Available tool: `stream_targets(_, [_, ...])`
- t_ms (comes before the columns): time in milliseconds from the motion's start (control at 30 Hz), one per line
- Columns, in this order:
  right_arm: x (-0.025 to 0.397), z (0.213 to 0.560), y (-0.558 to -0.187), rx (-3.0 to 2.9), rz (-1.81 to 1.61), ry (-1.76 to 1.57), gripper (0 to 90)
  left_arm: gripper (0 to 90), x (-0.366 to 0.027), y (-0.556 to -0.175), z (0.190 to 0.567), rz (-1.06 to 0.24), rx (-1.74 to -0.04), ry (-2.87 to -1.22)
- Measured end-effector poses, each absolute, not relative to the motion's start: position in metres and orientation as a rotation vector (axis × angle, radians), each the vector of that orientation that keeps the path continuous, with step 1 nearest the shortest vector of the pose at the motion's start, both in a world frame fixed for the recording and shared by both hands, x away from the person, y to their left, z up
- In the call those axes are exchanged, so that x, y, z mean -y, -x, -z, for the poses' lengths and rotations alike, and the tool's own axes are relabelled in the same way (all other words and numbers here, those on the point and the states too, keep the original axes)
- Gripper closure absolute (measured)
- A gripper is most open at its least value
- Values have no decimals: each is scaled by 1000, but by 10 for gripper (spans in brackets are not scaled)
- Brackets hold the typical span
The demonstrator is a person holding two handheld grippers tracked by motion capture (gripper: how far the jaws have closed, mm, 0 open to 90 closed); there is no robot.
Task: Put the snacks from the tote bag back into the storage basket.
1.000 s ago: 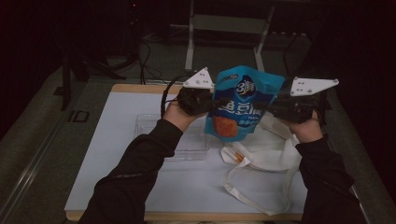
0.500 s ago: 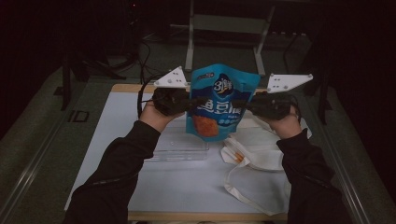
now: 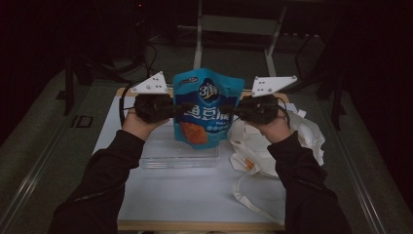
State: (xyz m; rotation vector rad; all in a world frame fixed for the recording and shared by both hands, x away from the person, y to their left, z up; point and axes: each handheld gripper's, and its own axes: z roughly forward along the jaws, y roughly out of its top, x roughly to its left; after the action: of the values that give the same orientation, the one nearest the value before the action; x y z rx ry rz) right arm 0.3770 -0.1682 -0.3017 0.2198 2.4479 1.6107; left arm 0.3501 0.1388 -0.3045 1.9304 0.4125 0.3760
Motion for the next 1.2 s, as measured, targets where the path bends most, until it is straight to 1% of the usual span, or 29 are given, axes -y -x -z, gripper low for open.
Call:
stream_targets(233, [139,309,-381,-2466,-1626,-197,891,900,-168,-349,314,-381,-459,-1915])
stream_targets(433, [120,322,-388,-2484,-1619,-196,891,900,-181,-350,327,-390,-497,-1918])
stream_targets(667, [110,340,-396,-2506,-1617,-215,892,900,-190,-355,350,-381,-535,-1910])
stream_targets(1200, [96,382,-403,-2583,-1606,-258,892,900,-203,-355,396,-300,-591,-1879])
